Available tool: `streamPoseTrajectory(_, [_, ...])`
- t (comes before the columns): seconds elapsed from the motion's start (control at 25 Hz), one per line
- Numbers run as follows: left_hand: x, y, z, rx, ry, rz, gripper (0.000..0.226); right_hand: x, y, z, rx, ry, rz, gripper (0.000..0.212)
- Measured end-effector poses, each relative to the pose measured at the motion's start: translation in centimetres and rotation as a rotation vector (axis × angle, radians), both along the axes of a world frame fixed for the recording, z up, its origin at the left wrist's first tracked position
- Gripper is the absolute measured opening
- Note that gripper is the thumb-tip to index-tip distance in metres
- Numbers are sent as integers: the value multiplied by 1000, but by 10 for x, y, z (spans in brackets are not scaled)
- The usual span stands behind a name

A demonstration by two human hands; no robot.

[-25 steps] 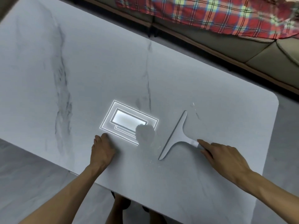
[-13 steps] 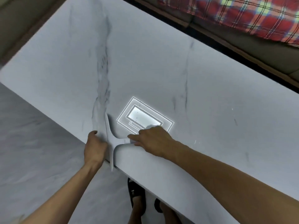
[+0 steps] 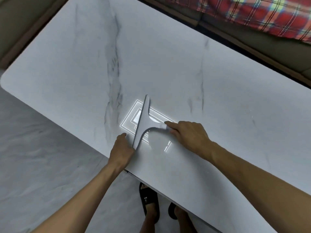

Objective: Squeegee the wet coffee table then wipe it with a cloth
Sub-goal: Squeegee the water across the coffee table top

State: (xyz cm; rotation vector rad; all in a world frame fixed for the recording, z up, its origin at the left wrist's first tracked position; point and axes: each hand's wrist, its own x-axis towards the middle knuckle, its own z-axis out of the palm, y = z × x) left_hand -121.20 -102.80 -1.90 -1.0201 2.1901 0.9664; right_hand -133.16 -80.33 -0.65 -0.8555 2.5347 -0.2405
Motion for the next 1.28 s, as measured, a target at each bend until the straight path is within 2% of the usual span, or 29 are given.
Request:
streamPoseTrajectory(0.2, [-6, 40, -6, 25, -29, -248, 51, 42, 122, 13, 67, -10, -297, 32])
streamPoseTrajectory(0.32, [-8, 61, -12, 25, -49, -366, 54, 74, 187, 29, 124, 0, -441, 40])
streamPoseTrajectory(0.44, [-12, 77, -13, 32, -47, -344, 54, 99, 219, 47, 211, 23, -517, 40])
streamPoseTrajectory(0.56, [-11, 84, -10, -26, 27, -347, 46, 111, 203, 55, 158, 33, -518, 37])
streamPoseTrajectory(0.72, [3, 77, -9, -39, 22, -214, 51, 117, 121, 29, -10, -30, -262, 35])
streamPoseTrajectory(0.84, [16, 73, -10, -93, 19, -229, 52, 118, 83, 9, -25, -60, -145, 35])
streamPoseTrajectory(1.04, [35, 101, -15, -72, 17, -353, 53, 114, 141, 11, 18, -11, -255, 32])
streamPoseTrajectory(1.28, [42, 155, -18, 68, -176, -309, 59, 123, 242, 26, 161, -42, -494, 36])
